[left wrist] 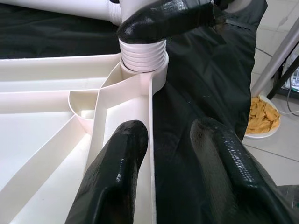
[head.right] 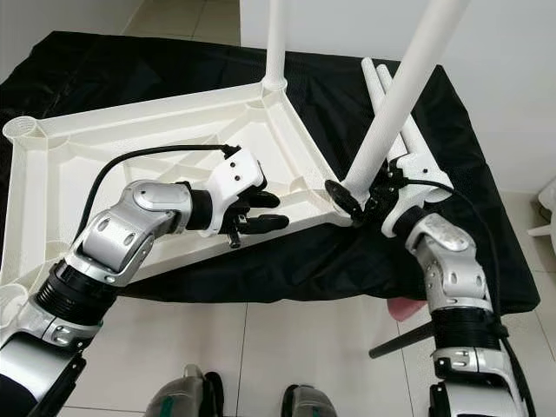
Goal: Building children table
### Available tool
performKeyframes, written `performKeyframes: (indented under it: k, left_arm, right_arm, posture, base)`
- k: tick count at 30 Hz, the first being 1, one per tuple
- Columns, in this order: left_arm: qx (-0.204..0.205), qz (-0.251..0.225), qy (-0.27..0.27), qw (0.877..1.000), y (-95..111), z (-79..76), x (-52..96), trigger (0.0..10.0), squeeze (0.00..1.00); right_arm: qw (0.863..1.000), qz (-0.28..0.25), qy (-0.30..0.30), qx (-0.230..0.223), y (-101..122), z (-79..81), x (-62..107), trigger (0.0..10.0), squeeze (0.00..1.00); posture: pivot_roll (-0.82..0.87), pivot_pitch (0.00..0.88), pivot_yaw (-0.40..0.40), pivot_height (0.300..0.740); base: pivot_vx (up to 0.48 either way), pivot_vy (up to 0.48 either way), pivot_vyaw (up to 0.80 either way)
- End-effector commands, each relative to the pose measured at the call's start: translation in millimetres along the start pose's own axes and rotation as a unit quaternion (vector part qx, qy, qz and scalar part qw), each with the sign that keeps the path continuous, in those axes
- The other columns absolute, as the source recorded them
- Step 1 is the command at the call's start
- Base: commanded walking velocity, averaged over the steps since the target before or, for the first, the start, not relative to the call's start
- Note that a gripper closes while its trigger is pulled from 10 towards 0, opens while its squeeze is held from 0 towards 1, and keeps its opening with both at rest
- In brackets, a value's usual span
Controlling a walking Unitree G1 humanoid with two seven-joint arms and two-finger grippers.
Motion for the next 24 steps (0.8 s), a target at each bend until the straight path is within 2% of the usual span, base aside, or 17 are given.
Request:
performKeyframes:
  k: [1, 15, 24]
  left_arm:
    - [-0.004, 0.0, -0.005, 1.0, -1.0, -4.6, -0.5, 10.0, 0.0]
    - [-0.006, 0.002, -0.007, 1.0, -1.5, -5.8, -1.1, 10.0, 0.0]
    - [-0.008, 0.003, -0.008, 1.0, -1.2, -6.1, -1.4, 10.0, 0.0]
  right_arm:
    - [1.0, 0.003, 0.003, 0.003, -2.2, -0.5, 0.7, 10.0, 0.0]
    - [1.0, -0.005, -0.004, 0.01, 0.6, -14.5, -4.1, 10.0, 0.0]
    - [1.0, -0.006, -0.005, 0.012, -0.8, -17.9, -4.7, 10.0, 0.0]
  posture:
    - [0.0, 0.098, 0.024, 0.74]
    - [0.0, 0.09, 0.024, 0.74]
    - [0.0, 0.086, 0.027, 0.74]
  base:
    - [0.0, 0.0, 0.0]
    - [0.0, 0.0, 0.0]
    - [0.0, 0.0, 0.0]
Point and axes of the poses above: a point about 5 cm out from each wrist's last joint towards the gripper, its own x axis pointing back from the gripper into the wrist, its own y axis along the axis of the wrist's last joint, z = x × y, the point moved 6 cm from there along -x, pointing out of the wrist towards the gripper, and after that the axes turned 14 degrees about x, right-handed, at the moved point
